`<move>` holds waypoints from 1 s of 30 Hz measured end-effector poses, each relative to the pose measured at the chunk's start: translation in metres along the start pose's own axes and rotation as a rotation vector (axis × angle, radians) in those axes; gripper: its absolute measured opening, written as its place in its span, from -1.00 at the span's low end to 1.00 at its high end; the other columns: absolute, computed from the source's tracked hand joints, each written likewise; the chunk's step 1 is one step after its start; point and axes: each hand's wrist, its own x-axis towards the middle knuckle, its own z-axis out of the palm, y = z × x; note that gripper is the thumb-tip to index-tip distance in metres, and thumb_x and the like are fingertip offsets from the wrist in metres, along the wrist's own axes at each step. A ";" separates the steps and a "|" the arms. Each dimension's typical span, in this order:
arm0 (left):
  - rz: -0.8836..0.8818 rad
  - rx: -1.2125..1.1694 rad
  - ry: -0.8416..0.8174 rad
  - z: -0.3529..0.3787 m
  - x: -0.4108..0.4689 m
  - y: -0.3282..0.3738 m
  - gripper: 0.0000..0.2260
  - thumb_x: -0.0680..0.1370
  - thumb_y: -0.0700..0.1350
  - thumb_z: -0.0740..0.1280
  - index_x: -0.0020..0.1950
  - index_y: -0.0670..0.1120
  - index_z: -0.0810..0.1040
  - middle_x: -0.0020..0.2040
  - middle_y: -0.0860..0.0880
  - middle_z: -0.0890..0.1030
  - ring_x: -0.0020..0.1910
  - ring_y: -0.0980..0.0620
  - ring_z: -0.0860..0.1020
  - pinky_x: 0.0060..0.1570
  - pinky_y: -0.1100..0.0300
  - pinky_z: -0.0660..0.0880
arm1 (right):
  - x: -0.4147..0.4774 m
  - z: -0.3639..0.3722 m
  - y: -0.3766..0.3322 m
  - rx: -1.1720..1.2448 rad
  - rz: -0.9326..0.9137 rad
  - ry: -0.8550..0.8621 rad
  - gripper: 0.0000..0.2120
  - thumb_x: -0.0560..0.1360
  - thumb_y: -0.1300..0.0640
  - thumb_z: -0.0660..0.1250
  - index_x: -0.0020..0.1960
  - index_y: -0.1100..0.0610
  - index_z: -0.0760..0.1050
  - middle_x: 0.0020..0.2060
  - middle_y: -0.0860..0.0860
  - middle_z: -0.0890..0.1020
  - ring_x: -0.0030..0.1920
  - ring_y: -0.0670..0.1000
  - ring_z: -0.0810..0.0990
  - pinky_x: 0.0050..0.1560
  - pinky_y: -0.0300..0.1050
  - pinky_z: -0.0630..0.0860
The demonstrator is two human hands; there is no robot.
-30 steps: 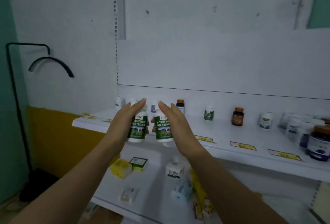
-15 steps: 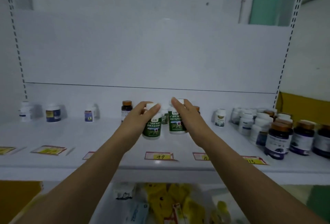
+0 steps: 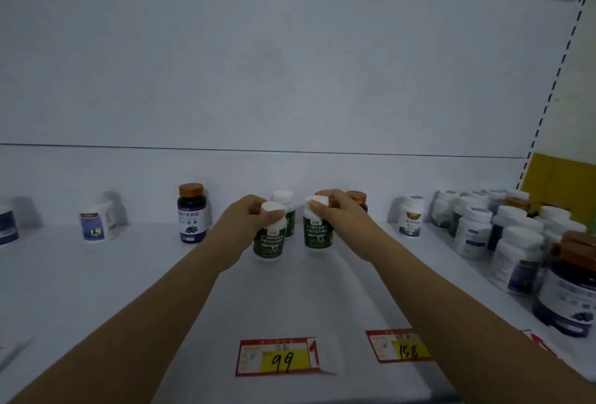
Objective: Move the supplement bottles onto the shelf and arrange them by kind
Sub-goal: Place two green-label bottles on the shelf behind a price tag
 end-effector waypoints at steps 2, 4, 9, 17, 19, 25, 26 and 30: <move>-0.015 0.001 -0.003 0.000 0.007 -0.003 -0.70 0.52 -0.13 0.36 0.20 -0.22 0.47 0.16 -0.20 0.57 0.19 -0.17 0.53 0.26 -0.10 0.46 | 0.011 0.002 0.007 -0.010 0.016 0.006 -0.63 0.54 0.03 0.31 0.32 0.10 0.44 0.06 -0.04 0.54 0.22 0.06 0.52 0.27 -0.01 0.47; -0.025 -0.011 -0.003 0.001 0.012 -0.005 -0.72 0.53 -0.13 0.36 0.19 -0.22 0.47 0.16 -0.19 0.57 0.18 -0.15 0.53 0.22 -0.06 0.47 | 0.020 0.003 0.010 -0.018 0.031 0.013 -0.62 0.55 0.03 0.31 0.34 0.09 0.43 0.17 0.05 0.53 0.24 0.08 0.51 0.29 0.05 0.47; -0.025 -0.049 0.002 0.006 0.018 -0.007 -0.80 0.53 -0.12 0.35 0.12 -0.13 0.48 0.06 -0.07 0.55 0.06 -0.06 0.51 0.09 0.02 0.48 | 0.034 0.010 0.013 -0.030 0.024 0.024 -0.61 0.56 0.05 0.29 0.37 0.09 0.39 0.26 0.09 0.50 0.25 0.10 0.50 0.28 0.06 0.47; -0.005 -0.058 0.031 0.015 0.023 -0.009 -0.80 0.52 -0.11 0.37 0.08 -0.13 0.47 -0.08 0.00 0.53 -0.02 -0.01 0.51 0.14 0.01 0.51 | 0.043 0.016 0.014 -0.063 -0.004 0.032 -0.60 0.58 0.09 0.27 0.38 0.14 0.36 0.26 0.11 0.50 0.22 0.08 0.51 0.27 0.01 0.48; -0.001 -0.057 0.049 0.016 0.026 -0.011 -0.79 0.51 -0.10 0.38 0.06 -0.13 0.45 -0.14 0.06 0.51 -0.04 0.01 0.51 0.16 -0.01 0.51 | 0.044 0.017 0.014 -0.070 -0.008 0.032 -0.61 0.58 0.09 0.26 0.38 0.15 0.36 0.24 0.11 0.50 0.17 0.05 0.51 0.19 -0.07 0.49; 0.004 -0.067 0.062 0.022 0.028 -0.012 -0.77 0.48 -0.08 0.41 0.01 -0.14 0.43 -0.13 0.04 0.52 -0.05 0.00 0.54 0.18 -0.08 0.52 | 0.047 0.019 0.015 -0.075 -0.012 0.026 -0.61 0.59 0.07 0.24 0.39 0.12 0.33 0.25 0.10 0.50 0.15 0.04 0.50 0.16 -0.09 0.48; 0.003 -0.070 0.062 0.023 0.028 -0.012 -0.76 0.48 -0.08 0.41 0.03 -0.15 0.43 -0.12 0.03 0.52 -0.02 -0.02 0.54 0.18 -0.09 0.52 | 0.047 0.019 0.015 -0.076 -0.012 0.024 -0.61 0.59 0.07 0.24 0.39 0.12 0.33 0.25 0.11 0.50 0.17 0.05 0.50 0.19 -0.06 0.48; -0.001 -0.061 0.069 0.024 0.031 -0.012 -0.74 0.48 -0.07 0.41 0.05 -0.15 0.43 -0.05 -0.03 0.53 0.04 -0.06 0.54 0.19 -0.10 0.51 | 0.049 0.018 0.015 -0.077 -0.001 0.009 -0.62 0.59 0.07 0.24 0.38 0.10 0.33 0.27 0.12 0.49 0.21 0.08 0.51 0.25 0.00 0.48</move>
